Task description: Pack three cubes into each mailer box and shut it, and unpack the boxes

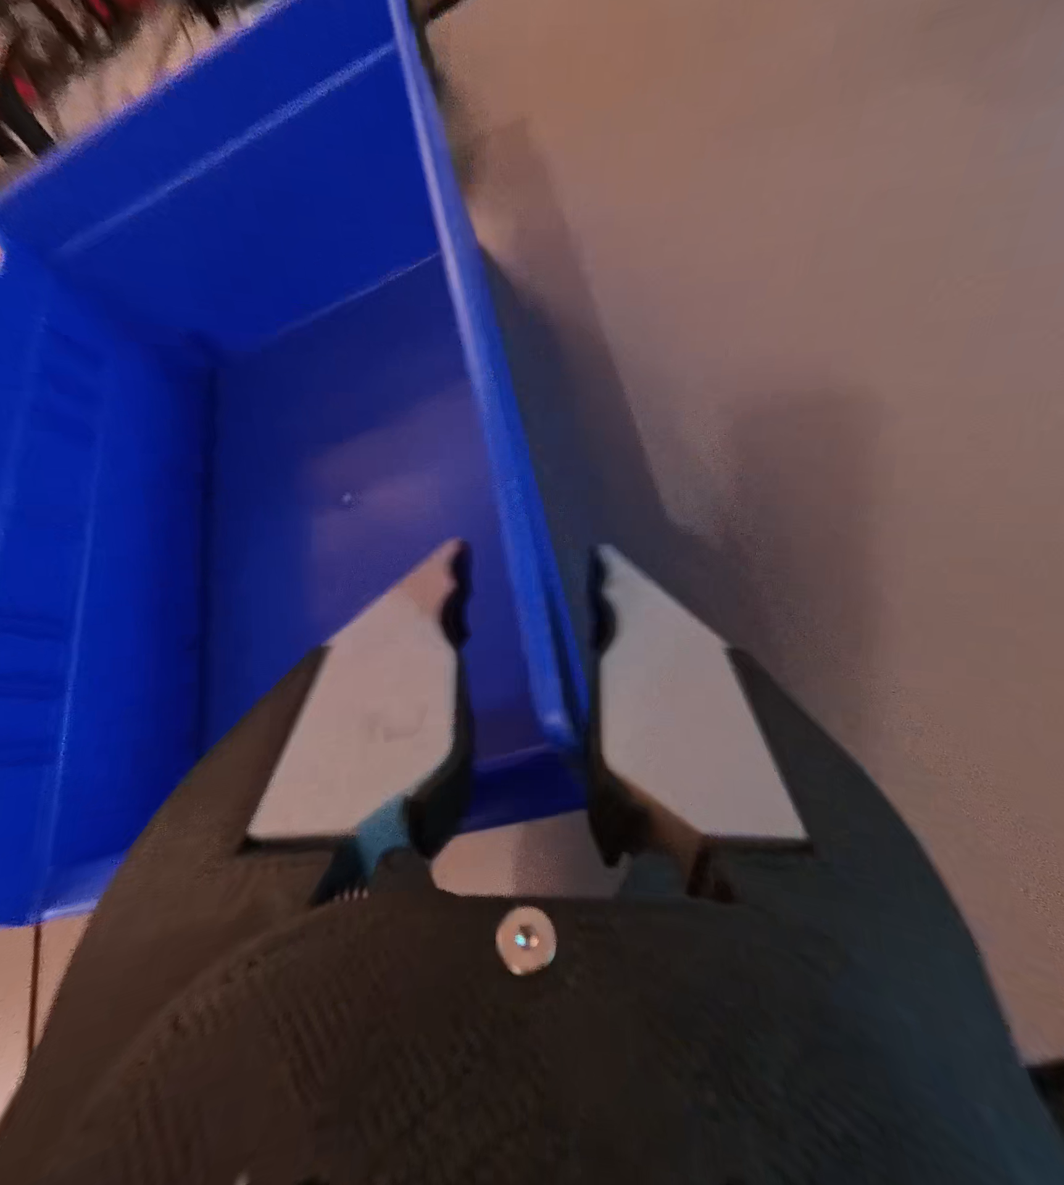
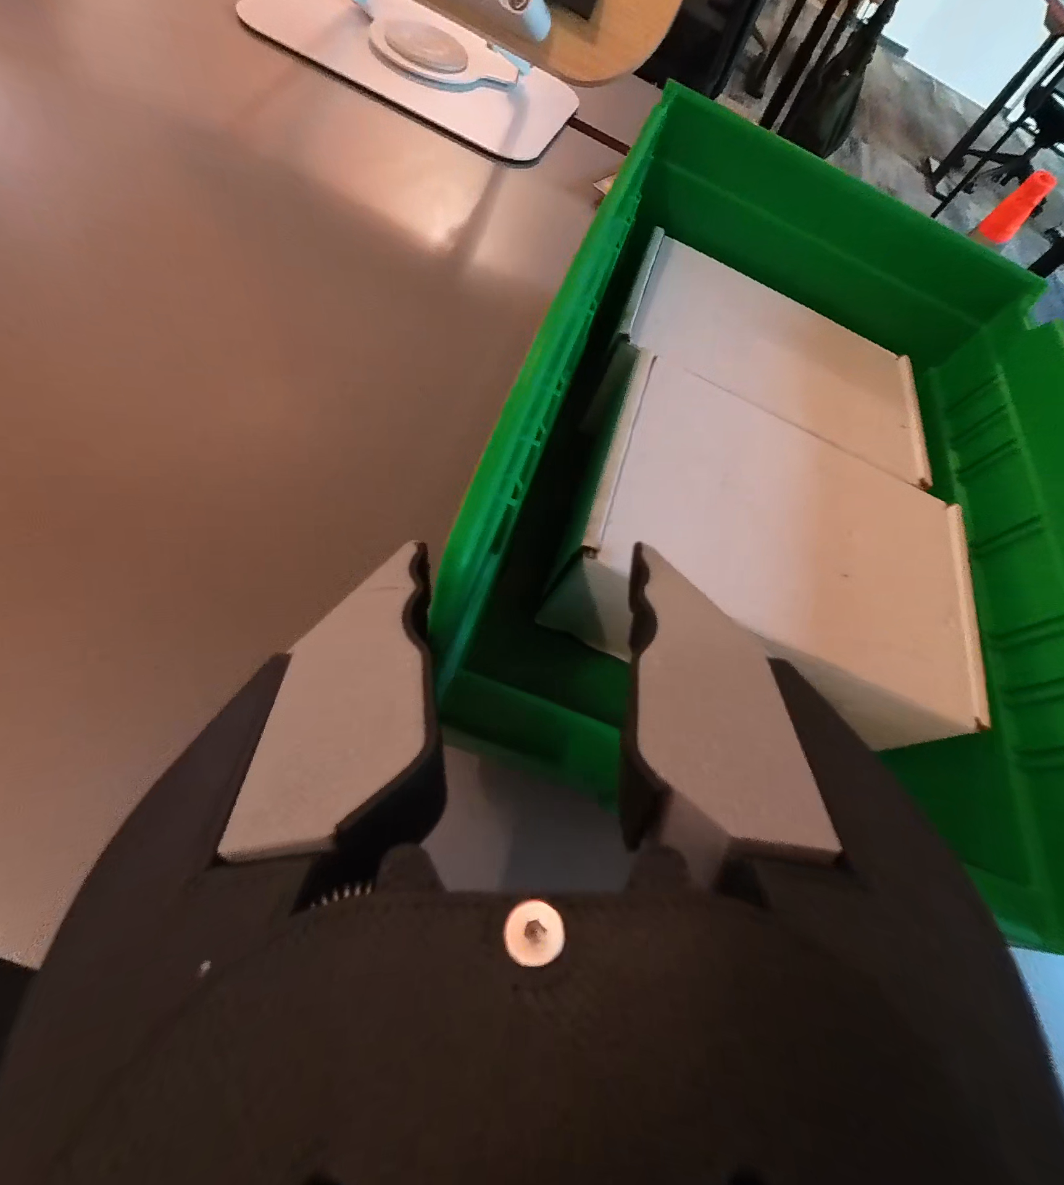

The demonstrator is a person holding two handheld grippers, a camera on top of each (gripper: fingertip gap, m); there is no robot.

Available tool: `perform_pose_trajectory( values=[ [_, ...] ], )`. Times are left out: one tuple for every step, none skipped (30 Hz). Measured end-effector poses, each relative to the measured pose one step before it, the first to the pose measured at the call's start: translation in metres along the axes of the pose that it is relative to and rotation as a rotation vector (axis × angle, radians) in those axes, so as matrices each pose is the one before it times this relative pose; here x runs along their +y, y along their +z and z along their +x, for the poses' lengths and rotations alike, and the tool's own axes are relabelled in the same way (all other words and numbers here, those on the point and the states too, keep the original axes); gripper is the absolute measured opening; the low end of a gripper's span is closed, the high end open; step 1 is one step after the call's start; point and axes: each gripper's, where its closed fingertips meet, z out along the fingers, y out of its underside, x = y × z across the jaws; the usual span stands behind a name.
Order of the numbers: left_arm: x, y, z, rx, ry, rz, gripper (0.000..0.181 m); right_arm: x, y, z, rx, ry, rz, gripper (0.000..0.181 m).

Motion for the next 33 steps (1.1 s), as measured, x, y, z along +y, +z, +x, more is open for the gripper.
perform_pose_trajectory(
  values=[
    [-0.00544, -0.00246, 0.00620, 0.0054, 0.0217, 0.0255, 0.018, -0.00009, 0.00002, -0.00217, -0.0025, -0.0165, -0.0054, 0.054],
    [0.00117, 0.00021, 0.00001, -0.0138, -0.0148, -0.0209, 0.015, -0.00061, -0.00027, -0.00383, -0.0058, -0.0269, -0.0056, 0.042],
    [-0.00017, -0.00013, -0.00150, -0.0045, -0.0155, -0.0043, 0.011, -0.00142, -0.00049, -0.00622, -0.0132, -0.0382, -0.0054, 0.024],
    [0.00121, -0.00087, -0.00502, -0.0100, -0.0120, -0.0041, 0.006, -0.00056, -0.00011, -0.00454, 0.0028, -0.0339, -0.0133, 0.017],
    [-0.00001, -0.00102, -0.00072, 0.0252, 0.0146, 0.0118, 0.006, 0.00014, 0.00047, -0.00167, 0.0194, -0.0259, -0.0196, 0.016],
    [-0.00088, -0.00230, 0.00041, 0.0269, -0.0084, 0.0143, 0.005, -0.00041, 0.00032, -0.00195, 0.0091, -0.0147, -0.0159, 0.016],
    [-0.00294, -0.00353, -0.00151, 0.0002, -0.0041, 0.0190, 0.005, -0.00208, -0.00003, -0.00467, -0.0162, 0.0062, -0.0049, 0.017],
    [-0.00482, -0.00431, -0.00159, -0.0042, -0.0131, 0.0196, 0.005, -0.00364, -0.00022, -0.00775, -0.0358, 0.0219, 0.0039, 0.017],
    [-0.00566, -0.00481, -0.00162, 0.0019, -0.0262, 0.0186, 0.005, -0.00443, 0.00002, -0.00993, -0.0391, 0.0150, 0.0052, 0.019],
    [-0.00667, -0.00584, -0.00317, -0.0096, -0.0092, 0.0261, 0.005, -0.00459, 0.00030, -0.01083, -0.0258, -0.0091, -0.0006, 0.020],
    [-0.00720, -0.00634, -0.00260, -0.0072, -0.0014, 0.0294, 0.005, -0.00491, 0.00103, -0.01127, -0.0077, -0.0253, -0.0080, 0.021],
    [-0.00803, -0.00709, -0.00236, -0.0090, 0.0030, 0.0316, 0.005, -0.00641, 0.00151, -0.01270, -0.0037, -0.0285, -0.0070, 0.021],
    [-0.00889, -0.00792, -0.00263, -0.0145, 0.0050, 0.0320, 0.005, -0.00883, 0.00225, -0.01535, -0.0127, -0.0249, 0.0010, 0.022],
    [-0.00945, -0.00810, -0.00221, -0.0119, -0.0022, 0.0302, 0.005, -0.01101, 0.00314, -0.01764, -0.0209, -0.0197, 0.0069, 0.024],
    [-0.00938, -0.00809, -0.00183, -0.0123, -0.0054, 0.0287, 0.005, -0.01273, 0.00420, -0.01909, -0.0224, -0.0155, 0.0088, 0.024],
    [-0.00883, -0.00772, -0.00159, -0.0127, -0.0028, 0.0269, 0.005, -0.01417, 0.00533, -0.02031, -0.0207, -0.0162, 0.0084, 0.025],
    [-0.00768, -0.00698, -0.00084, -0.0094, 0.0001, 0.0217, 0.005, -0.01595, 0.00652, -0.02136, -0.0202, -0.0167, 0.0096, 0.025],
    [-0.00671, -0.00657, -0.00051, -0.0095, 0.0041, 0.0195, 0.005, -0.01774, 0.00745, -0.02316, -0.0238, -0.0120, 0.0160, 0.025],
    [-0.00590, -0.00590, -0.00016, -0.0090, 0.0056, 0.0184, 0.005, -0.01979, 0.00867, -0.02571, -0.0338, -0.0062, 0.0241, 0.027],
    [-0.00499, -0.00515, 0.00009, -0.0074, 0.0059, 0.0166, 0.005, -0.02169, 0.01066, -0.02994, -0.0569, -0.0034, 0.0328, 0.032],
    [-0.00460, -0.00457, -0.00022, -0.0092, 0.0066, 0.0173, 0.005, -0.02424, 0.01309, -0.03165, -0.0723, -0.0005, 0.0467, 0.034],
    [-0.00387, -0.00389, -0.00110, -0.0094, 0.0074, 0.0155, 0.005, -0.02517, 0.01427, -0.03018, -0.0732, 0.0057, 0.0501, 0.036],
    [-0.00303, -0.00365, -0.00236, -0.0102, 0.0073, 0.0142, 0.005, -0.02355, 0.01290, -0.02750, -0.0718, 0.0110, 0.0397, 0.039],
    [-0.00226, -0.00357, -0.00390, -0.0109, 0.0026, 0.0132, 0.005, -0.02039, 0.00932, -0.02074, -0.0465, 0.0081, 0.0225, 0.047],
    [-0.00137, -0.00384, -0.00489, -0.0104, -0.0048, 0.0107, 0.006, -0.01774, 0.00376, -0.01342, -0.0201, -0.0106, 0.0204, 0.053],
    [-0.00029, -0.00412, -0.00527, -0.0123, -0.0073, 0.0063, 0.006, -0.01618, -0.00154, -0.00624, 0.0028, -0.0209, 0.0335, 0.053],
    [0.00012, -0.00443, -0.00492, -0.0143, -0.0059, 0.0026, 0.005, -0.01308, -0.00469, 0.00171, 0.0270, -0.0159, 0.0372, 0.057],
    [0.00034, -0.00367, -0.00374, -0.0140, -0.0024, -0.0002, 0.005, -0.00853, -0.00593, 0.00670, 0.0338, -0.0065, 0.0282, 0.062],
    [-0.00037, -0.00312, -0.00225, -0.0124, 0.0054, -0.0014, 0.005, -0.00438, -0.00613, 0.00826, 0.0230, 0.0062, 0.0176, 0.063],
    [-0.00179, -0.00228, -0.00018, -0.0098, 0.0106, 0.0025, 0.005, -0.00173, -0.00617, 0.00923, 0.0169, 0.0174, 0.0112, 0.065],
    [-0.00345, -0.00167, 0.00276, -0.0020, 0.0103, 0.0073, 0.005, 0.00003, -0.00626, 0.01013, 0.0174, 0.0194, 0.0059, 0.068],
    [-0.00532, -0.00138, 0.00581, 0.0046, 0.0113, 0.0128, 0.005, 0.00108, -0.00662, 0.01058, 0.0201, 0.0124, 0.0031, 0.068],
    [-0.00694, -0.00143, 0.00888, 0.0124, 0.0130, 0.0166, 0.005, 0.00177, -0.00710, 0.01163, 0.0275, 0.0043, 0.0043, 0.068]
  ],
)
